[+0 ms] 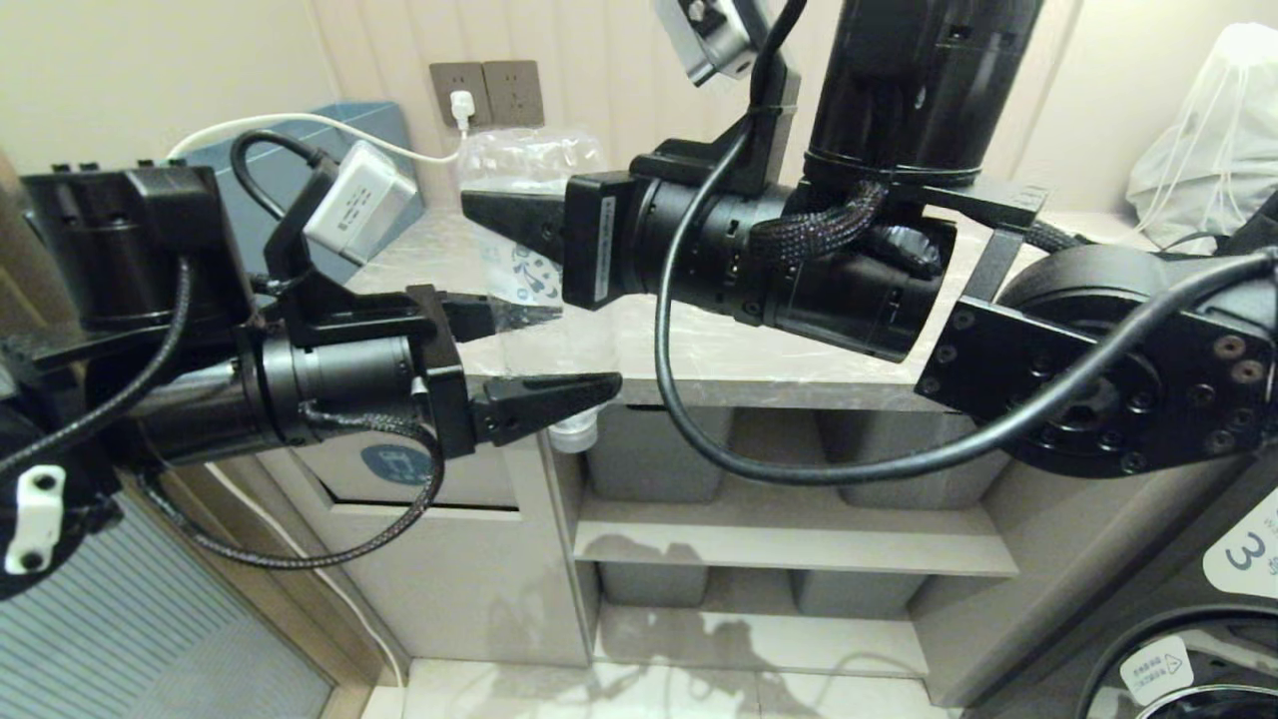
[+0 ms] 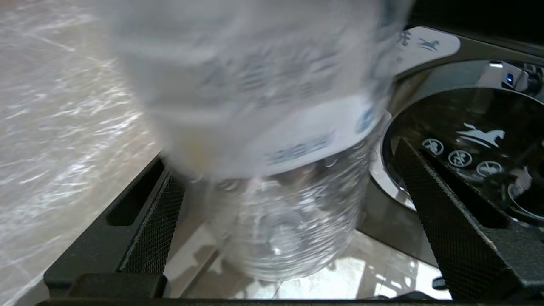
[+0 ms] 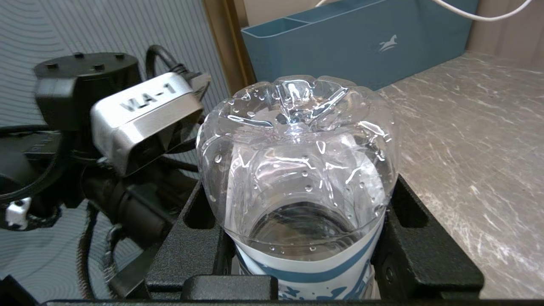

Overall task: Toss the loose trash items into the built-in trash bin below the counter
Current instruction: Hand it to the other hand

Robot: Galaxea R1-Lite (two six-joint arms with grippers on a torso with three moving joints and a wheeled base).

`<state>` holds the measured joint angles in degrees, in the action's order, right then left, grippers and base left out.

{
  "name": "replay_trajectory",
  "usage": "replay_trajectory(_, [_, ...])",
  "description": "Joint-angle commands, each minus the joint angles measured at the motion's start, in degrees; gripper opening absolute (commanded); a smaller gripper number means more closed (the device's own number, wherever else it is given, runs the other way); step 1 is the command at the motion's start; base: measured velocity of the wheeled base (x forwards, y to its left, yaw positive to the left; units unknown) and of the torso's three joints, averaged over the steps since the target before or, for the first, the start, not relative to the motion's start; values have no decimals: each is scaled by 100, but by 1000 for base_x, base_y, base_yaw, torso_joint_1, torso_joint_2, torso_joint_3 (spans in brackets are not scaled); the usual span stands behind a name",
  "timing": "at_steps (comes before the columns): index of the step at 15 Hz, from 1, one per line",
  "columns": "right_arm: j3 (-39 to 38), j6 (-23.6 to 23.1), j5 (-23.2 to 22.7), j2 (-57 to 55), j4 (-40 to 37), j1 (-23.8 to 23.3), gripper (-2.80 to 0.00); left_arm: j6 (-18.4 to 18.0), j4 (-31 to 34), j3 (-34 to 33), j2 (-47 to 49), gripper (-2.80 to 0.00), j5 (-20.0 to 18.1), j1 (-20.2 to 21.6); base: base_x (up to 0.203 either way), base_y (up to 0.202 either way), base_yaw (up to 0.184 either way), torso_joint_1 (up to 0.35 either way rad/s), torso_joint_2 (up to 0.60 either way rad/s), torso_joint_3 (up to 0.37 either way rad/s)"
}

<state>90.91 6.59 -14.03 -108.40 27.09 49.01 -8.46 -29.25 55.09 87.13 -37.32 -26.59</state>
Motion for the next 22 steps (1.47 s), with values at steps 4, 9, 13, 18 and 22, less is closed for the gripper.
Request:
replay_trajectory(4, [24,-8,1,12,42,4,-280,-7,-5,102,35,0,-21,4,0,0,0,0,0,0])
replay_trajectory(9, [6,-8,6,21,42,4,-280,-6,-2,117,123,-280,58,-4,0,0,0,0,0,0])
replay_trajectory(13, [-39,-207,41,38,41,4,0,-7,-11,116,173,-280,67,2,0,0,0,0,0,0])
replay_trajectory(18, [-113,-190,694,335,36,-71,0,134,-15,-29,295,-280,775,282,0,0,0,0,0,0])
replay_trajectory(22, [-998,-208,937,753,140,-385,-280,170,-20,-67,335,-280,915,975,0,0,0,0,0,0])
